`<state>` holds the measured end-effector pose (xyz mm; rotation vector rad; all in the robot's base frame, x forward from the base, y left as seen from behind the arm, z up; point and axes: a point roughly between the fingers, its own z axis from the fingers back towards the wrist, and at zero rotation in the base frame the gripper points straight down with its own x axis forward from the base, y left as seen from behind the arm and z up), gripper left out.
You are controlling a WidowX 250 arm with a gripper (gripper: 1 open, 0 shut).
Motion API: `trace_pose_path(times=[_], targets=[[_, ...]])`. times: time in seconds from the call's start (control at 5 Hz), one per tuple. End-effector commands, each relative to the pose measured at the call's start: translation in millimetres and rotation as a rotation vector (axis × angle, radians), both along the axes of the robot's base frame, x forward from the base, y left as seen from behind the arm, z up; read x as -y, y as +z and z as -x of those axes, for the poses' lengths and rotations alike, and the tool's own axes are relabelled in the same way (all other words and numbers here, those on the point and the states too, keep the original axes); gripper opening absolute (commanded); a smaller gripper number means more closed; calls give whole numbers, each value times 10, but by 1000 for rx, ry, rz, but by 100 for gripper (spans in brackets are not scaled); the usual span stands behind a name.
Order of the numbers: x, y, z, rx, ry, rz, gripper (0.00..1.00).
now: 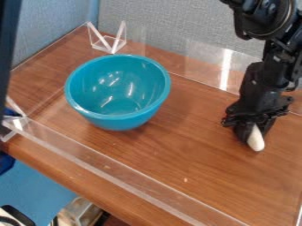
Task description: Put the mushroom in the blue bowl
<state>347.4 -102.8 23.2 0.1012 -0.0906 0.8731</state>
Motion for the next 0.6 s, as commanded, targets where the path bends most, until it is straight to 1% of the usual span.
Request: trace_pose_path(times=[0.0, 0.2, 0.4], targets=[[-16, 107, -24, 38, 9, -17, 0], [-23, 102, -14, 41, 13, -35, 0], [-73, 233, 3, 49, 17, -22, 0]])
